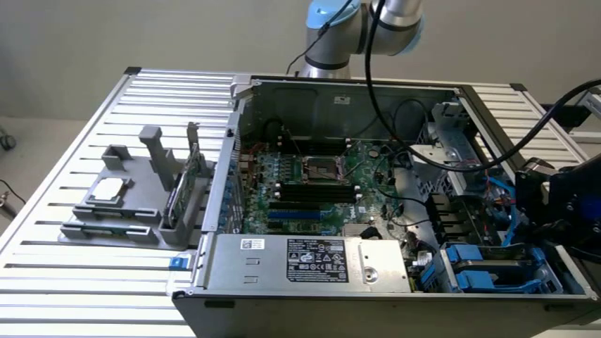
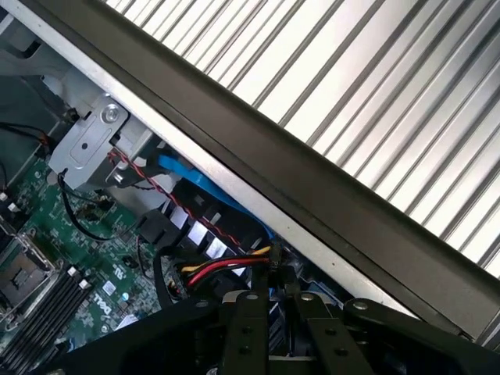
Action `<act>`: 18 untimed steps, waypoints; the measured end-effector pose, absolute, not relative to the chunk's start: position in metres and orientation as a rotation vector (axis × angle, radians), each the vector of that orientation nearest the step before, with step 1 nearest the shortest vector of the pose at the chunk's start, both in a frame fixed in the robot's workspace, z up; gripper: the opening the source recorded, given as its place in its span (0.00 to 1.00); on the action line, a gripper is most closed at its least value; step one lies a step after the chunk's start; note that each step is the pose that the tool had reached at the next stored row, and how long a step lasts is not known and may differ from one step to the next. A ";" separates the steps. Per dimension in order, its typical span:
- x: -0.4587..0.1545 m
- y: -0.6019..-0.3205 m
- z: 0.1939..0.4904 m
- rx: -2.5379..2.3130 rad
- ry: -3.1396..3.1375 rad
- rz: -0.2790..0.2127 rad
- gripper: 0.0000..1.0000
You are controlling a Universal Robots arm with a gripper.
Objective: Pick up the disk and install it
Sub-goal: 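Insert the first disk wire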
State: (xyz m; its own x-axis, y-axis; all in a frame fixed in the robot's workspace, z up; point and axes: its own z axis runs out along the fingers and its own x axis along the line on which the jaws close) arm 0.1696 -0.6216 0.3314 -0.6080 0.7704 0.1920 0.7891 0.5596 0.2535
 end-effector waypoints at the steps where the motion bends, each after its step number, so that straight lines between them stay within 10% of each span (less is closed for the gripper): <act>1: 0.170 -0.622 0.331 -1.363 -2.718 -0.488 0.18; 18: 0.163 -0.622 0.335 -1.373 -2.626 -0.464 0.18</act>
State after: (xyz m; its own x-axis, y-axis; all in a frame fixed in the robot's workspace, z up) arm 0.1627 -0.6221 0.3351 -0.5732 0.7755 0.2648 0.8193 0.5355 0.2049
